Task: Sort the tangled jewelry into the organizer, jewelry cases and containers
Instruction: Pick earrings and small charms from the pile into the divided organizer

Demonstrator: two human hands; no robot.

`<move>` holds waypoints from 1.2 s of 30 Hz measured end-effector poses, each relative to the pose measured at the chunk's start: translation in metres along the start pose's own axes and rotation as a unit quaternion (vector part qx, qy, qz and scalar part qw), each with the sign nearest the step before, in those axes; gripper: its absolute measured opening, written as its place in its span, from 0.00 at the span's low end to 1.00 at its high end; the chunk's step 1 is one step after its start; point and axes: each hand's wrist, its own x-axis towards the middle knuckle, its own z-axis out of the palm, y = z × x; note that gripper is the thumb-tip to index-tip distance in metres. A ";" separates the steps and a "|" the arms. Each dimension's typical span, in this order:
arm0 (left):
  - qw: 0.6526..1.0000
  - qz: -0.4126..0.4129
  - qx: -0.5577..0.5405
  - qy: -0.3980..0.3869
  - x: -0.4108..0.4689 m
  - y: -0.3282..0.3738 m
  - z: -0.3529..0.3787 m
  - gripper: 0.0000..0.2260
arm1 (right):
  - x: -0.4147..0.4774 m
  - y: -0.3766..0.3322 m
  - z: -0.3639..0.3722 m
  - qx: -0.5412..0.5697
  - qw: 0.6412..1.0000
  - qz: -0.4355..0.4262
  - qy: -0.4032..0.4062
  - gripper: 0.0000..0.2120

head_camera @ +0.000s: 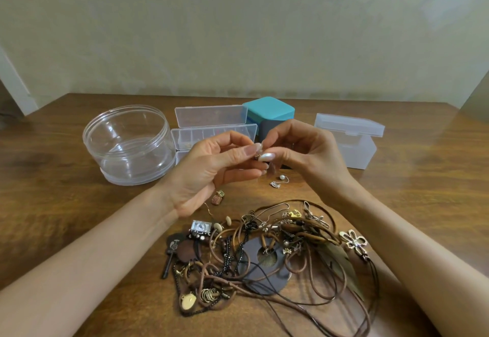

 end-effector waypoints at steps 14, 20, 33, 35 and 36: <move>0.992 -0.058 -0.106 -0.037 -0.001 0.000 0.003 0.06 | -0.004 0.000 0.003 -0.049 0.997 -0.056 0.020 0.06; 0.995 -0.049 -0.079 -0.034 -0.001 -0.002 0.003 0.05 | -0.004 0.001 0.002 -0.046 0.998 -0.047 0.019 0.05; 0.979 -0.126 -0.159 0.011 0.010 0.001 -0.028 0.04 | 0.004 -0.005 -0.019 0.066 0.982 0.166 0.052 0.05; 0.983 -0.121 -0.138 0.030 0.009 0.003 -0.024 0.03 | 0.004 -0.003 -0.016 0.074 0.981 0.171 0.046 0.04; 0.988 -0.102 -0.101 0.051 0.010 0.004 -0.024 0.04 | 0.004 -0.002 -0.015 0.079 0.981 0.175 0.043 0.05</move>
